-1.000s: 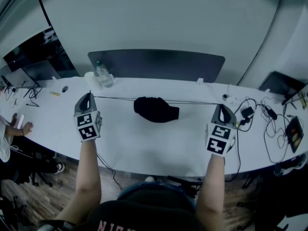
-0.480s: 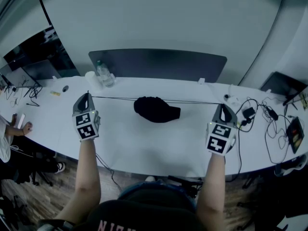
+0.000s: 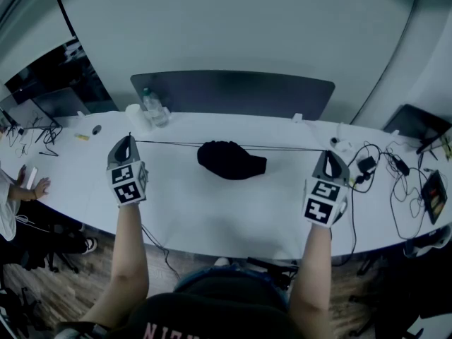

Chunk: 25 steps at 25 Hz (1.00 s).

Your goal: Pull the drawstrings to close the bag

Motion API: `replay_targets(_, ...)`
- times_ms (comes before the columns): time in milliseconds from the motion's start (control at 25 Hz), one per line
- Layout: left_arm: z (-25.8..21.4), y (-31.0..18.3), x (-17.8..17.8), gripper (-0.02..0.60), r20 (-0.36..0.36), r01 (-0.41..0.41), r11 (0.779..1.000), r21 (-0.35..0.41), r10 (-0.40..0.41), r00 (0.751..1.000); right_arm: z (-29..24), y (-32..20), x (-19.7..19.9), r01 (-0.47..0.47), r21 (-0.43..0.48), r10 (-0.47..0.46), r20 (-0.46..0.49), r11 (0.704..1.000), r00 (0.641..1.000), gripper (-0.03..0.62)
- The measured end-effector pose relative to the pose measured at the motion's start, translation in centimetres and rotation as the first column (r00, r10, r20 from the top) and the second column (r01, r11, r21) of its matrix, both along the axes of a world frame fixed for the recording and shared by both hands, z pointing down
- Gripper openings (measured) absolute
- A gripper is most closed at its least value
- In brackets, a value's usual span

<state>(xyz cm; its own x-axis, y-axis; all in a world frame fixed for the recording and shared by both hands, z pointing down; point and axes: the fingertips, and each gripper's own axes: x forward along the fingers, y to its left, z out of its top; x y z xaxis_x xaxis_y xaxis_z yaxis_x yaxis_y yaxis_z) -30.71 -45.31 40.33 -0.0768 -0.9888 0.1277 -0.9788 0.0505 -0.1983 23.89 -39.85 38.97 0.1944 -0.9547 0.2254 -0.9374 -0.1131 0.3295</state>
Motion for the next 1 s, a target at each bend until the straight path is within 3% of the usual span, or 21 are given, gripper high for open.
replay_targets(520, -3.1, 0.5, 1.5, 0.014, -0.063, -0.058, 0.995, 0.083, 0.064, 0.996, -5.0, 0.1, -2.8, 0.058, 0.101, -0.063, 0.044, 0.993, 0.997, 0.006)
replay_targets(1000, -4.1, 1.8, 5.6, 0.014, -0.081, -0.15, 0.982, 0.118, 0.16, 0.984, -4.9, 1.4, -7.5, 0.18, 0.104, -0.187, 0.057, 0.978, 0.981, 0.006)
